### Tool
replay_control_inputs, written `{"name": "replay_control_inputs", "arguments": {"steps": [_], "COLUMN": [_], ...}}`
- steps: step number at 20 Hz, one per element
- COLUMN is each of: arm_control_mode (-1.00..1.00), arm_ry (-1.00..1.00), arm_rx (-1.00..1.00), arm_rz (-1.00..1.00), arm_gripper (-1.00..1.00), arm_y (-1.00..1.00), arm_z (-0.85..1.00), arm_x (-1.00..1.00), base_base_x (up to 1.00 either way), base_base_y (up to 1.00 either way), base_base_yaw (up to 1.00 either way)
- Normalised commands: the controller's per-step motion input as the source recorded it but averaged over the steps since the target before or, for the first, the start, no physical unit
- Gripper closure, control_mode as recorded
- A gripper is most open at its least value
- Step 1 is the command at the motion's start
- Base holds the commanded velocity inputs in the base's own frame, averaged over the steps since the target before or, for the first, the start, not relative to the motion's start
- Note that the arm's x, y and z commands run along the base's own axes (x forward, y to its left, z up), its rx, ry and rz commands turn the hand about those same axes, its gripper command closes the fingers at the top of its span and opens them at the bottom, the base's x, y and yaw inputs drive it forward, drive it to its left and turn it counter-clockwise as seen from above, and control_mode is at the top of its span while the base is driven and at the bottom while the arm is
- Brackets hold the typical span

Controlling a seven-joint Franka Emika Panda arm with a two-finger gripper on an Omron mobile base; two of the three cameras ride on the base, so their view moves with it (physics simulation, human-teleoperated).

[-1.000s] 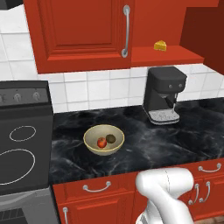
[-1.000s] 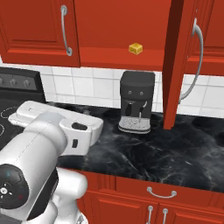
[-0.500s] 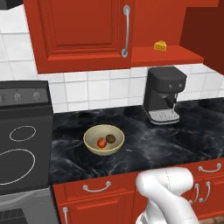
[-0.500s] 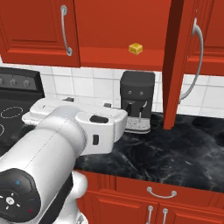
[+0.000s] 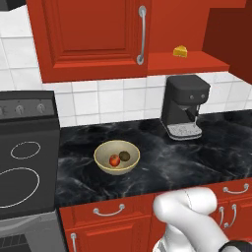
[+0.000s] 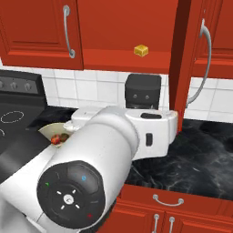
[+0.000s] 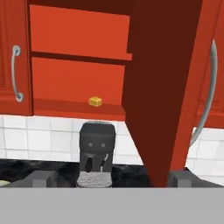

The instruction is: Open the cabinet. Pick the apple and kiwi from the cabinet and place them into the bowl. Then close the cabinet.

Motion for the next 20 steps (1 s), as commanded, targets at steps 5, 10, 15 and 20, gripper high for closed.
{"name": "replay_control_inputs", "arguments": {"steps": [5,10,15,20], "arm_control_mode": [-1.0,-1.0,-1.0,-1.0], "arm_ry": [0.02,-0.02,0.0,-0.05], "arm_rx": [0.0,0.05,0.08,0.24], "arm_rz": [-0.03,0.01,0.07,0.11], "arm_gripper": [-1.0,-1.0,-1.0,-1.0], "arm_y": [-0.84,-0.34,-0.01,0.01], "arm_z": [-0.01,-0.08,-0.38,-0.49], "arm_x": [0.0,0.1,0.04,0.21], "base_base_x": [0.0,0.0,0.0,0.0], "base_base_y": [0.0,0.0,0.0,0.0], "base_base_yaw": [0.0,0.0,0.0,0.0]}}
